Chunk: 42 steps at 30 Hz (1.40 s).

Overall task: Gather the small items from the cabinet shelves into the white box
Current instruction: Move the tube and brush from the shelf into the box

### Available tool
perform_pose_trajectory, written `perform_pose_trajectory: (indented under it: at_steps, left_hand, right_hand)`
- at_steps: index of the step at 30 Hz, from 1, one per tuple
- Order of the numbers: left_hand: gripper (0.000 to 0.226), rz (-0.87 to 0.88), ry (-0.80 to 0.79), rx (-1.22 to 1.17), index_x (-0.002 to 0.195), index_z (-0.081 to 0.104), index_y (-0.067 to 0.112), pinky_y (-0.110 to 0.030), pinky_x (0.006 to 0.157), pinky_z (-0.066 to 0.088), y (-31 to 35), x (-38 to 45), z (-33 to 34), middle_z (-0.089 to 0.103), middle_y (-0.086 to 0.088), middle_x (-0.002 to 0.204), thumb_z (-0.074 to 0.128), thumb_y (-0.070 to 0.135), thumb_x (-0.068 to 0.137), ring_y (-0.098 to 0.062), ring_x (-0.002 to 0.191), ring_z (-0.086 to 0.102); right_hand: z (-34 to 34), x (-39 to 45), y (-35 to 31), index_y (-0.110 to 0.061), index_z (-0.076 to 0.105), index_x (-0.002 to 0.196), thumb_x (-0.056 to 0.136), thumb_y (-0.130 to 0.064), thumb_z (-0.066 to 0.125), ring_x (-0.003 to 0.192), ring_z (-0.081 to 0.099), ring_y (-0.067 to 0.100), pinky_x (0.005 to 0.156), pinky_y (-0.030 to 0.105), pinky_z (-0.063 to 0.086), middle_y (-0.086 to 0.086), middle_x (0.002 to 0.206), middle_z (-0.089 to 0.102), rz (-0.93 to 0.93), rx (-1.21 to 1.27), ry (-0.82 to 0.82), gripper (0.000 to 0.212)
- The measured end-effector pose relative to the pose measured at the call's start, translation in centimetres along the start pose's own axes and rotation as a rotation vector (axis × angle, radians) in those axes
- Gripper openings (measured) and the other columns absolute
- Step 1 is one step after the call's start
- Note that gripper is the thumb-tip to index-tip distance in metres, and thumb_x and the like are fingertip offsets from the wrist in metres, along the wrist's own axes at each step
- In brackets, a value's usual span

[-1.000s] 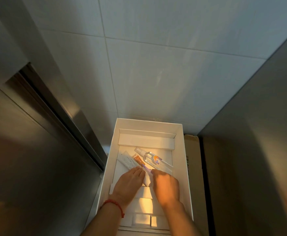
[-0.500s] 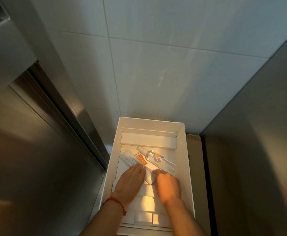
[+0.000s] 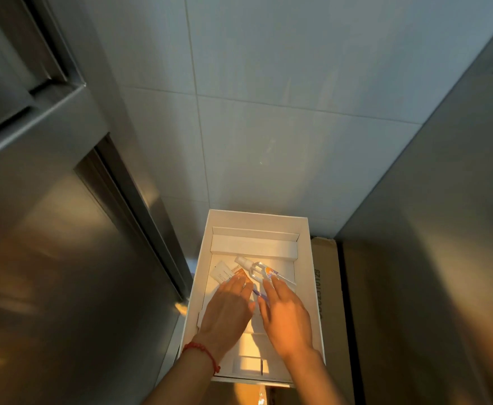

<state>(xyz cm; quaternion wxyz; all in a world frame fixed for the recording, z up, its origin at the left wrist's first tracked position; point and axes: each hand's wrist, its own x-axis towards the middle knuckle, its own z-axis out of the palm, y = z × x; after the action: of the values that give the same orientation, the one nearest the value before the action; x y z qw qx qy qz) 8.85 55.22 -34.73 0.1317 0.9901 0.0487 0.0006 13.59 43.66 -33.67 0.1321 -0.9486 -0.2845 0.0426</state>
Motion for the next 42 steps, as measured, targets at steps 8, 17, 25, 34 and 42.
perform_pose_trajectory:
  at_steps: [8, 17, 25, 34, 42]
  left_hand:
    - [0.049, -0.114, -0.086, 0.009, 0.148, 0.027, 0.015, -0.028, 0.116, 0.01, 1.9, -1.3, -5.6, 0.021, -0.005, 0.156, 0.027, 0.035, 0.103, -0.016, 0.143, 0.02]
    - [0.05, -0.194, -0.029, 0.003, 0.15, 0.015, 0.026, -0.027, 0.116, 0.0, 4.0, -3.7, -11.3, 0.009, 0.004, 0.158, 0.022, 0.039, 0.102, -0.012, 0.145, 0.005]
    - [0.05, -0.258, 0.017, -0.003, 0.151, 0.013, 0.023, -0.027, 0.115, -0.002, 5.7, -6.7, -15.9, 0.007, 0.003, 0.158, 0.019, 0.037, 0.103, -0.013, 0.145, 0.003]
    - [0.051, -0.344, 0.122, 0.002, 0.151, 0.015, 0.023, -0.03, 0.117, 0.001, 8.8, -11.3, -20.7, 0.011, 0.004, 0.158, 0.019, 0.039, 0.103, -0.013, 0.145, 0.005]
    - [0.051, -0.431, 0.226, 0.029, 0.15, 0.017, 0.022, -0.03, 0.116, 0.003, 11.5, -16.4, -25.5, 0.013, 0.004, 0.157, 0.021, 0.04, 0.102, -0.012, 0.145, 0.005]
  right_hand:
    - [-3.4, -2.0, -1.3, -0.017, 0.074, 0.102, 0.057, -0.033, 0.088, 0.09, 0.071, 0.018, 0.069, 0.027, 0.055, 0.002, 0.103, 0.072, 0.002, -0.009, 0.058, 0.05]
    - [-9.5, -4.1, -3.4, -0.014, 0.06, 0.127, 0.091, -0.031, 0.06, 0.121, 0.055, 0.024, 0.096, 0.033, 0.045, 0.007, 0.135, 0.055, 0.041, 0.115, 0.184, 0.04]
    - [-14.1, -5.6, -5.2, -0.016, 0.036, 0.145, 0.085, -0.055, 0.007, 0.142, 0.024, 0.018, 0.114, 0.028, 0.02, 0.004, 0.153, 0.028, 0.045, 0.187, 0.079, 0.077]
    - [-20.0, -8.8, -7.1, -0.02, 0.027, 0.149, 0.102, -0.042, 0.024, 0.144, 0.017, 0.014, 0.114, 0.024, 0.014, -0.001, 0.156, 0.022, -0.034, 0.149, 0.085, 0.052]
    - [-24.5, -12.8, -10.0, -0.019, 0.03, 0.148, 0.102, -0.041, 0.028, 0.142, 0.021, 0.013, 0.114, 0.023, 0.014, -0.001, 0.154, 0.026, -0.116, 0.185, 0.129, 0.051]
